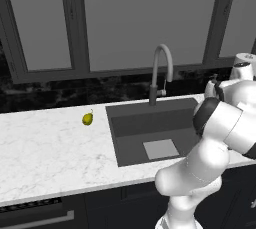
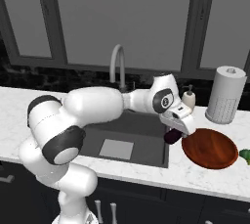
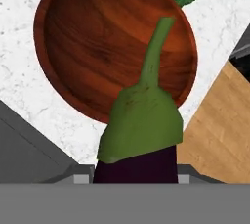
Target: Pick the eggplant from the sink and place it in the bowl. Then pick the bowl and place it in the microwave. Then close the microwave door and press the start button.
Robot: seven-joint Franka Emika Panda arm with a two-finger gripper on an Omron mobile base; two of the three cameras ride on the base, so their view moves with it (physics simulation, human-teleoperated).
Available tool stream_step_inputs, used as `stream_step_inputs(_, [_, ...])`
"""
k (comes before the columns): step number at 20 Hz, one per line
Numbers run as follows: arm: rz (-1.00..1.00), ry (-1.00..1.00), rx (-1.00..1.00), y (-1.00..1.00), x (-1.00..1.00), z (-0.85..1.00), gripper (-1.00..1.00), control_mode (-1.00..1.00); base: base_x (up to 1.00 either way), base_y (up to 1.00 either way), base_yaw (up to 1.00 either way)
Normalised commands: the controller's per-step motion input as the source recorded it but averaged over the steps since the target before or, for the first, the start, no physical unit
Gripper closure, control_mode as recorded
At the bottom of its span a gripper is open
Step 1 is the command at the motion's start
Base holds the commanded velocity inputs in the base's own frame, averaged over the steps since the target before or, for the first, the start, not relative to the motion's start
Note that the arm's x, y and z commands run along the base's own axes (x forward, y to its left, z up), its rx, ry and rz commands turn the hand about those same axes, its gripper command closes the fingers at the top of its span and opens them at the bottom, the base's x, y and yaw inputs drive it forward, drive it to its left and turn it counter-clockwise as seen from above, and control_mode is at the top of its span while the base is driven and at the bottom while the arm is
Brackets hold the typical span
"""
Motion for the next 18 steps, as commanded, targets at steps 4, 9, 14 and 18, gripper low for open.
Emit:
stream_step_inputs(4, [0.0, 0.06, 0.1, -0.72, 0.0, 0.0, 1.0, -1.0, 0.0, 0.0, 0.0])
stream_step_inputs(9, [0.0, 0.0, 0.14, -0.57, 0.0, 0.0, 1.0, -1.0, 0.0, 0.0, 0.0])
stream_step_inputs(14, [0.0, -0.01, 0.05, -0.35, 0.1, 0.0, 1.0, -1.0, 0.0, 0.0, 0.0])
stream_step_inputs(18, [0.0, 0.0, 0.01, -0.08, 0.16, -0.16, 1.0, -1.0, 0.0, 0.0, 0.0])
